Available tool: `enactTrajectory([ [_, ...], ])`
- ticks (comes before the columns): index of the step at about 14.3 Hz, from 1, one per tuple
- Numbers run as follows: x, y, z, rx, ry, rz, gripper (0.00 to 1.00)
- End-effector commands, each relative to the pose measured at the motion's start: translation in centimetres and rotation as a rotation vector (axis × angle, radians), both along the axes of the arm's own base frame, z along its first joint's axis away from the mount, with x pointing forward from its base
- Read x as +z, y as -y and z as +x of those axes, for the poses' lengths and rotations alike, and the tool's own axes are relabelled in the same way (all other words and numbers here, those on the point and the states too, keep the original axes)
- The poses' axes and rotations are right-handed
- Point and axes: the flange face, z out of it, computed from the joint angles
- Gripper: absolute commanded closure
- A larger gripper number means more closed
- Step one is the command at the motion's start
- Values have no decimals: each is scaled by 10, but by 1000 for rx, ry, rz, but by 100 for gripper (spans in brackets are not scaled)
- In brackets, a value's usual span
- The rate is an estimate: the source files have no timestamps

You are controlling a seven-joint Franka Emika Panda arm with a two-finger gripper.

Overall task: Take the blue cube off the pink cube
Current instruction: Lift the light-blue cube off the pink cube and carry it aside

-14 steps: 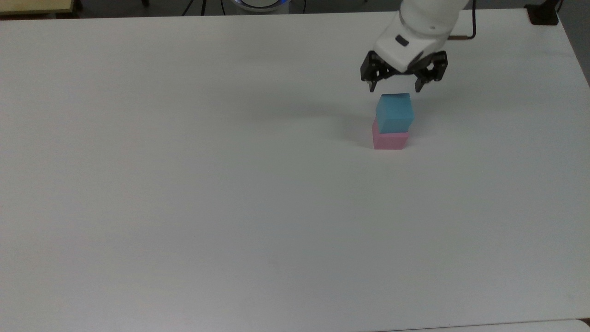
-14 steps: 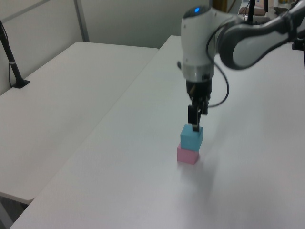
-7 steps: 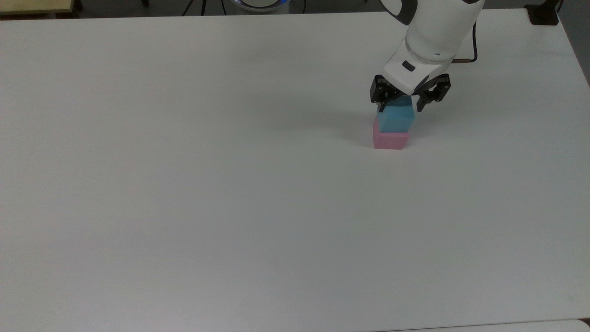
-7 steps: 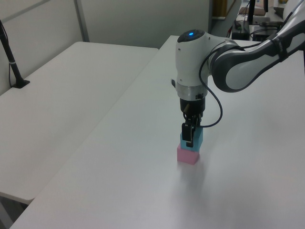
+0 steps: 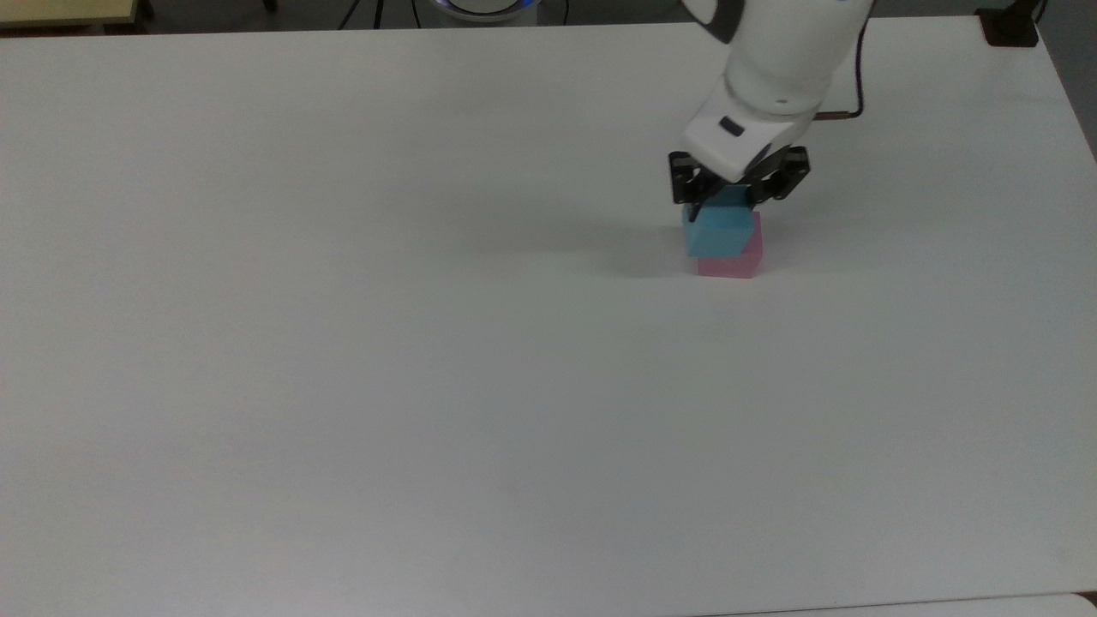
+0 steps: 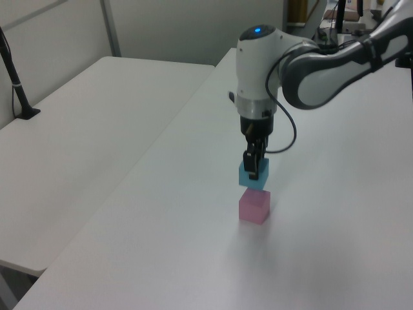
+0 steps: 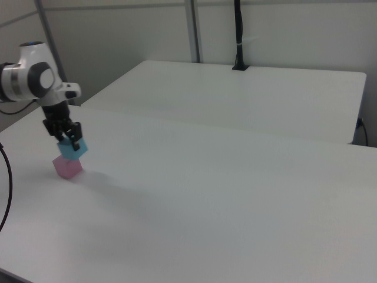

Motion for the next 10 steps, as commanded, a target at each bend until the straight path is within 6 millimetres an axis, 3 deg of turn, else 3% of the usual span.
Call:
enactTrajectory([
  [1,-2,79,28,10,-10,-35,90],
  [5,-29,130,50,2,-3,-72,79],
  [7,-67,142,61,7,-6,-112,65],
  [8,-80,151,66,2,5,-120,53],
  [9,-80,161,69,-10,9,-118,45],
  [10,-64,175,72,-38,23,-103,23],
])
